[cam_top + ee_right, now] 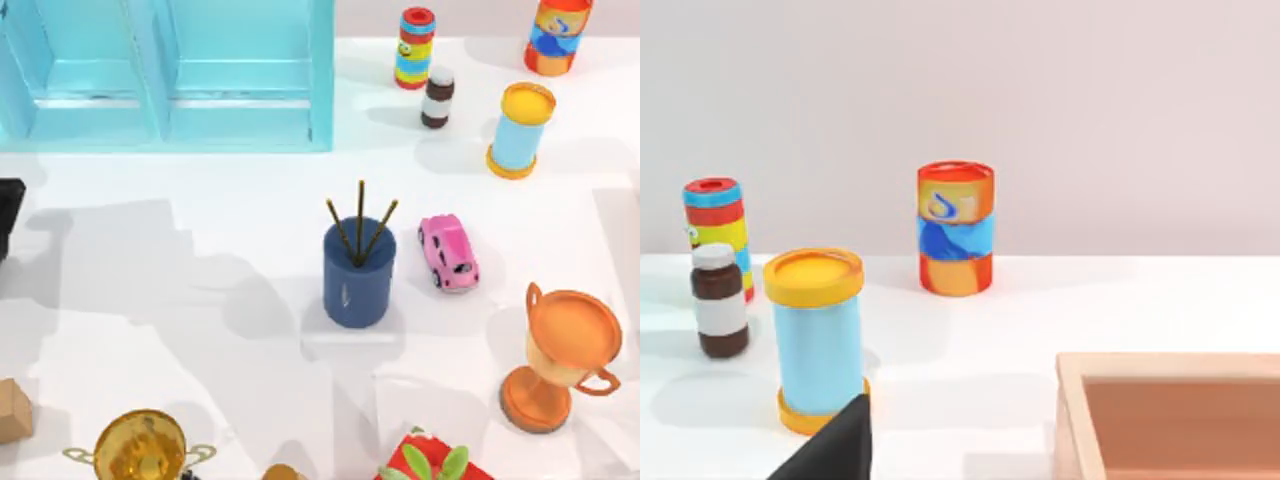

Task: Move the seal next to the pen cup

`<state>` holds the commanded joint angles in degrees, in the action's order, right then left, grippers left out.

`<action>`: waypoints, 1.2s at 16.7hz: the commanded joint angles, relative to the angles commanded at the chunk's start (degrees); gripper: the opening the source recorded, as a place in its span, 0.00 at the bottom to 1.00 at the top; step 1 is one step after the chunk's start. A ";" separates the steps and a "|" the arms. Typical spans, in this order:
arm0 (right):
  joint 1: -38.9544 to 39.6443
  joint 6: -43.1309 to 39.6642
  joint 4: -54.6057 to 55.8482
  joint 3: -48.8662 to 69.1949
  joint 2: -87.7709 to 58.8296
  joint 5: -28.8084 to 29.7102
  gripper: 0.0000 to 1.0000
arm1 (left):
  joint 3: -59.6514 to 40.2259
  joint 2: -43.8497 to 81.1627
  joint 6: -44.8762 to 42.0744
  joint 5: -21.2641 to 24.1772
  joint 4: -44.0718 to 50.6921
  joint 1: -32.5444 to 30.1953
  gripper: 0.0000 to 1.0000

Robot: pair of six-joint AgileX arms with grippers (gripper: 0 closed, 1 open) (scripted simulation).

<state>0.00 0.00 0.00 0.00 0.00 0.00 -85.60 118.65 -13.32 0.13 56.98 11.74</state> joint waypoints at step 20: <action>0.00 0.00 0.00 0.00 0.00 0.00 1.00 | 0.00 0.00 0.00 0.00 0.00 0.00 0.00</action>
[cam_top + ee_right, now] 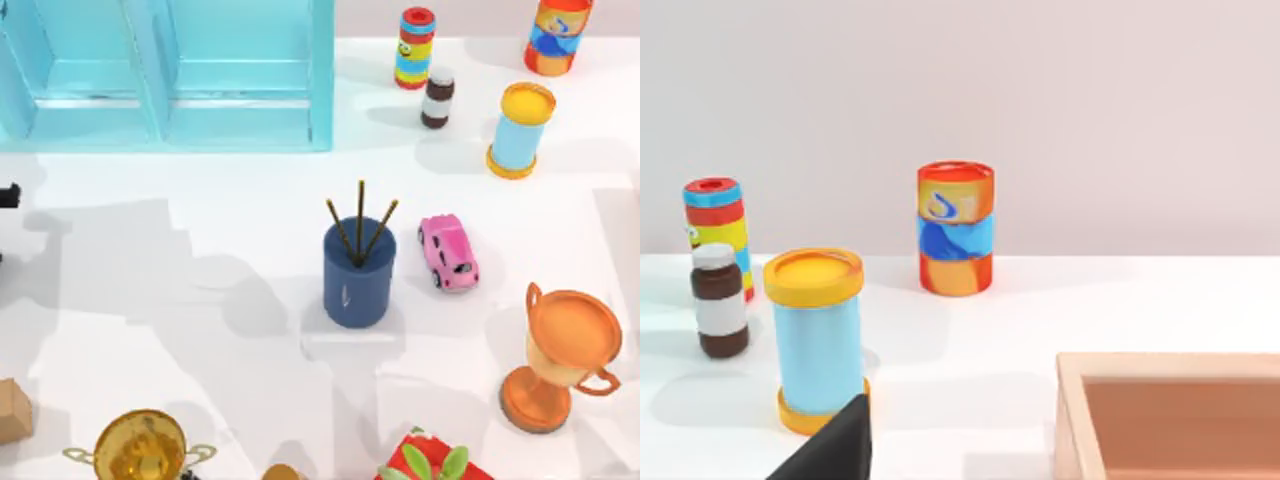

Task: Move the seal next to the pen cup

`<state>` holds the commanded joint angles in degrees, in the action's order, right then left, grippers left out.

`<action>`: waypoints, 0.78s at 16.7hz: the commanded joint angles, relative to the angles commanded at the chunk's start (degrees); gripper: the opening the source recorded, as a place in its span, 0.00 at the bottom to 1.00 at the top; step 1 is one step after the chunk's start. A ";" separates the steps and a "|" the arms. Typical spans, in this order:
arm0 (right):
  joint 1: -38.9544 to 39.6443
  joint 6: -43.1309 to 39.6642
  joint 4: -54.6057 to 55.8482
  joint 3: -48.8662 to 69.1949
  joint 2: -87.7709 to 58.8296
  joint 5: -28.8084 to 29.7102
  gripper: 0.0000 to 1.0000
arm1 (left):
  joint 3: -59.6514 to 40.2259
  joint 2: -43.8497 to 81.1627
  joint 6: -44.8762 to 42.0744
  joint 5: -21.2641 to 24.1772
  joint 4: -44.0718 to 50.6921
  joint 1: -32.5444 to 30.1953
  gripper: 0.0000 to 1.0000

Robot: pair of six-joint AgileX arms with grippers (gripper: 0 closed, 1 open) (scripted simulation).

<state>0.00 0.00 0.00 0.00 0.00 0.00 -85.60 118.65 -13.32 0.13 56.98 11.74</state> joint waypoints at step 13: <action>0.00 0.00 0.00 0.00 0.00 0.00 1.00 | -22.47 -2.97 17.80 0.00 26.46 -17.89 0.00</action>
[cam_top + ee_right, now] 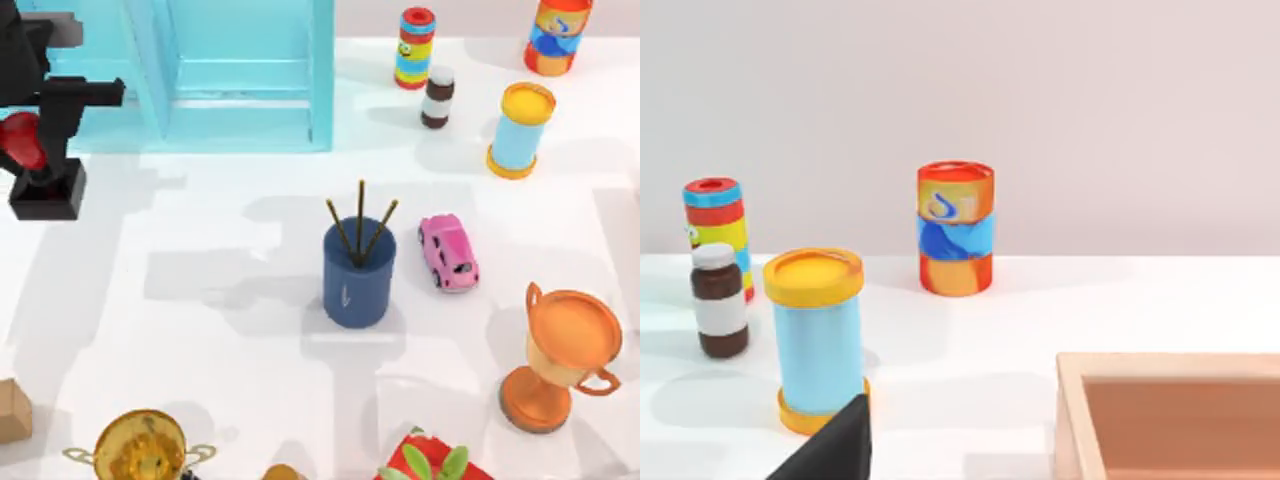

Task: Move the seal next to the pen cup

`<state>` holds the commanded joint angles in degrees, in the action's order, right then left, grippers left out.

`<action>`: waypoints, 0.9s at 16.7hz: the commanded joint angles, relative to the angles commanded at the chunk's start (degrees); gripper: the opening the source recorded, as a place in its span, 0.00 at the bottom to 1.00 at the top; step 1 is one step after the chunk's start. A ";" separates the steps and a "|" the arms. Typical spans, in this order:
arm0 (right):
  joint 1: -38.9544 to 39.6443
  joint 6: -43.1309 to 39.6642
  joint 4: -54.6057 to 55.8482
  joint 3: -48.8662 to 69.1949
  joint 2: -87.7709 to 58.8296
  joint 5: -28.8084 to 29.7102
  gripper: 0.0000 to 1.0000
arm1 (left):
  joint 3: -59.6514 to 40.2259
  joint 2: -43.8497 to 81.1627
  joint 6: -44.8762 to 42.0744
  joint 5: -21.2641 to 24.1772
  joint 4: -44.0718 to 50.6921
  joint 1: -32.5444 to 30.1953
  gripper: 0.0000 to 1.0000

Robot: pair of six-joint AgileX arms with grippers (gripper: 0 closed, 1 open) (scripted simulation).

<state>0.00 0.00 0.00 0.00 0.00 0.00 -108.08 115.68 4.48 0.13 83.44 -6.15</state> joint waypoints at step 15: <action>0.00 0.00 0.00 0.00 0.00 0.00 1.00 | -2.27 -1.99 18.24 -1.37 1.39 -17.97 0.00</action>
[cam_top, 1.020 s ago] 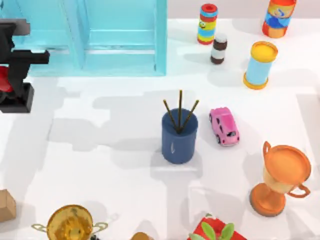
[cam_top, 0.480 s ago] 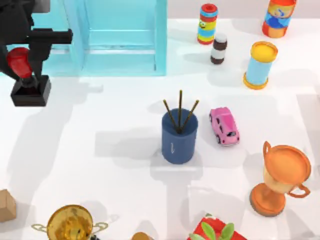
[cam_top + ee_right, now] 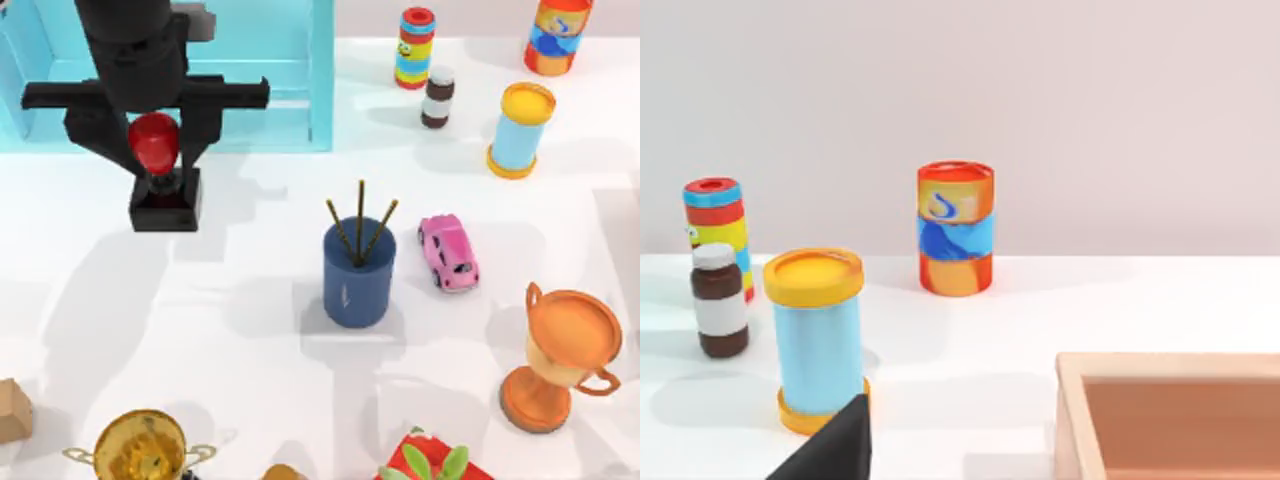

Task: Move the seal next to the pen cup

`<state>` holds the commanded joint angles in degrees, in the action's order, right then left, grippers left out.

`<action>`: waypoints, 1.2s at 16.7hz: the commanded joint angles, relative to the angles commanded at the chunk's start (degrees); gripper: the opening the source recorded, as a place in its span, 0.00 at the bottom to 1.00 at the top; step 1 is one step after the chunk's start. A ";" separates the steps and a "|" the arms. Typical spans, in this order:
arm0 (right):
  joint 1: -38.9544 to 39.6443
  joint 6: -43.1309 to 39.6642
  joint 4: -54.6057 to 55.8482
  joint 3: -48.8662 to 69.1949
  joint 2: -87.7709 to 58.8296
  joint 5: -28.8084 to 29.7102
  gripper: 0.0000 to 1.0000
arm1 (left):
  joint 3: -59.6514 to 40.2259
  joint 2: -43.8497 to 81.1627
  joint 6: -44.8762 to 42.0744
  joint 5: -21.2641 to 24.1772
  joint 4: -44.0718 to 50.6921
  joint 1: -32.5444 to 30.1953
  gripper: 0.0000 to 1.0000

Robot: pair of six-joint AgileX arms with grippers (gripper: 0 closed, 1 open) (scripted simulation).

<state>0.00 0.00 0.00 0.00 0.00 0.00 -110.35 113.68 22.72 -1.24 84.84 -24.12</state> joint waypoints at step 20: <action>0.00 0.00 0.00 0.00 0.00 0.00 1.00 | 5.89 -2.45 12.35 -1.35 -6.40 -12.61 0.00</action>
<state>0.00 0.00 0.00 0.00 0.00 0.00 -104.46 111.24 35.07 -2.59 78.44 -36.73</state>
